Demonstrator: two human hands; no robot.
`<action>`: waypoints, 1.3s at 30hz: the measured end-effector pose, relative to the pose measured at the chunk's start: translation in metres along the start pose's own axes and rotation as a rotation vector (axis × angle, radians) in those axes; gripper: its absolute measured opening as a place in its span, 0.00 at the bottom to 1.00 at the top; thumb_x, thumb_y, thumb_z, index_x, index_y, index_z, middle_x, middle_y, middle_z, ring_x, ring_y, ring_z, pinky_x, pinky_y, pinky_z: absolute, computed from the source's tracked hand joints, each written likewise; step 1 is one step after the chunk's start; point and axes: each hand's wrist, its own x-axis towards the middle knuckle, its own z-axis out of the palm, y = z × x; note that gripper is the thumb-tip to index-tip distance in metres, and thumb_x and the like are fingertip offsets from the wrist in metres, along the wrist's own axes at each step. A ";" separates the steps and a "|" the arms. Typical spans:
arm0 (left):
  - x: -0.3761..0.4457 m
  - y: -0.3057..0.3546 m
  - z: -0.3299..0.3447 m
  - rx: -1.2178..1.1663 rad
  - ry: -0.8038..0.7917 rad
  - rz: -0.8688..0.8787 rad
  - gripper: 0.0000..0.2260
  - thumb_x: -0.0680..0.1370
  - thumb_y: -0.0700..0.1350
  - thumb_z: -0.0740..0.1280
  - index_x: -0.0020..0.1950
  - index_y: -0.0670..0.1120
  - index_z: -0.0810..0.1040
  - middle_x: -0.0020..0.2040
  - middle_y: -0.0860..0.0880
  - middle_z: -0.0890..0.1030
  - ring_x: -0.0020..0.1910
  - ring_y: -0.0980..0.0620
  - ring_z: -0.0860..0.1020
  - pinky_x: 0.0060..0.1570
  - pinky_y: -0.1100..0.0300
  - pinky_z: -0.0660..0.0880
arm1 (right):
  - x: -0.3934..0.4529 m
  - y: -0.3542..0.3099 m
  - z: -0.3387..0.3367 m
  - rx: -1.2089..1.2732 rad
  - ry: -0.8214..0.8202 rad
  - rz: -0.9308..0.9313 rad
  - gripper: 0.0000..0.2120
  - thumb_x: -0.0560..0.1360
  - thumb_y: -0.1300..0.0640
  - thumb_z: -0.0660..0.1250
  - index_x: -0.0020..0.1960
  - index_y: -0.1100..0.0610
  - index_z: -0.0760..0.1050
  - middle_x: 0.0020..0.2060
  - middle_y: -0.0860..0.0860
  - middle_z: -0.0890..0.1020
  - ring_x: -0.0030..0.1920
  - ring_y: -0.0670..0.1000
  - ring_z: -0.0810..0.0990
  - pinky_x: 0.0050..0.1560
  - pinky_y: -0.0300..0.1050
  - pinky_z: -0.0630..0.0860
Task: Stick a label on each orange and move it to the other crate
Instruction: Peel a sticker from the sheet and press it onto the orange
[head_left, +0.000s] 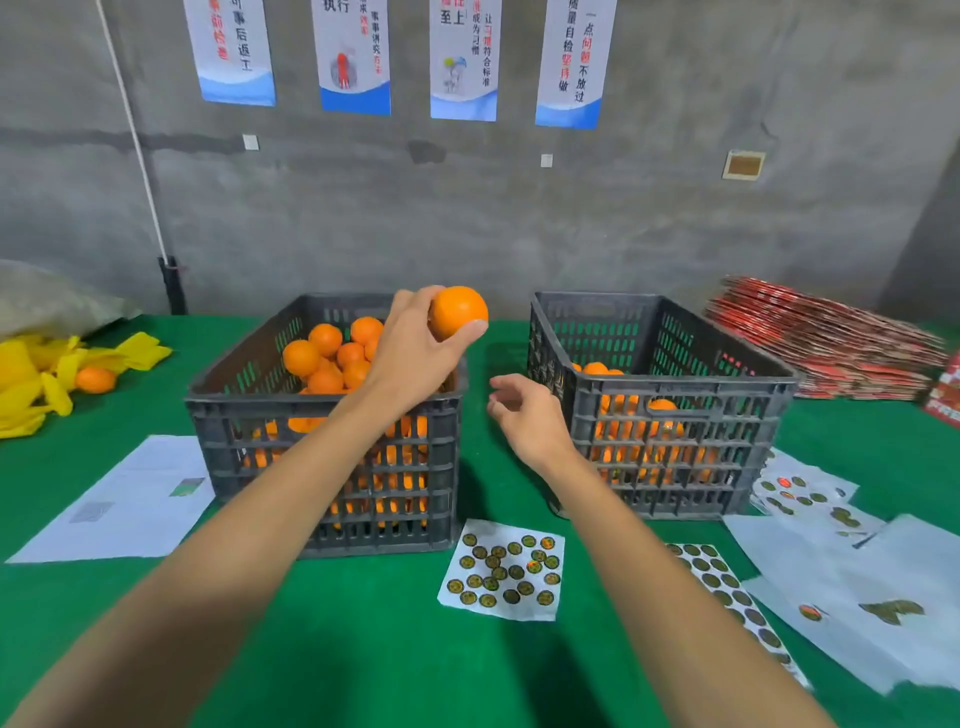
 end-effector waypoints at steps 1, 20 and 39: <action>-0.006 0.002 0.005 -0.017 0.003 0.002 0.30 0.75 0.63 0.72 0.73 0.50 0.72 0.61 0.49 0.71 0.59 0.49 0.75 0.59 0.54 0.73 | -0.005 0.003 0.000 -0.003 -0.002 0.009 0.16 0.81 0.60 0.69 0.68 0.57 0.78 0.58 0.51 0.84 0.56 0.47 0.80 0.58 0.37 0.72; -0.147 -0.057 0.069 -0.284 0.036 -0.149 0.30 0.74 0.66 0.69 0.73 0.59 0.68 0.62 0.58 0.67 0.59 0.67 0.72 0.50 0.76 0.70 | -0.077 0.092 0.086 -0.230 -0.323 0.318 0.08 0.80 0.60 0.68 0.55 0.64 0.82 0.54 0.58 0.84 0.57 0.58 0.82 0.62 0.51 0.77; -0.159 -0.074 0.074 -0.355 0.005 -0.227 0.28 0.76 0.63 0.72 0.73 0.63 0.68 0.64 0.62 0.66 0.58 0.64 0.74 0.51 0.74 0.72 | -0.073 0.107 0.100 -0.380 -0.335 0.195 0.08 0.78 0.51 0.72 0.48 0.56 0.85 0.50 0.53 0.76 0.48 0.54 0.77 0.62 0.47 0.75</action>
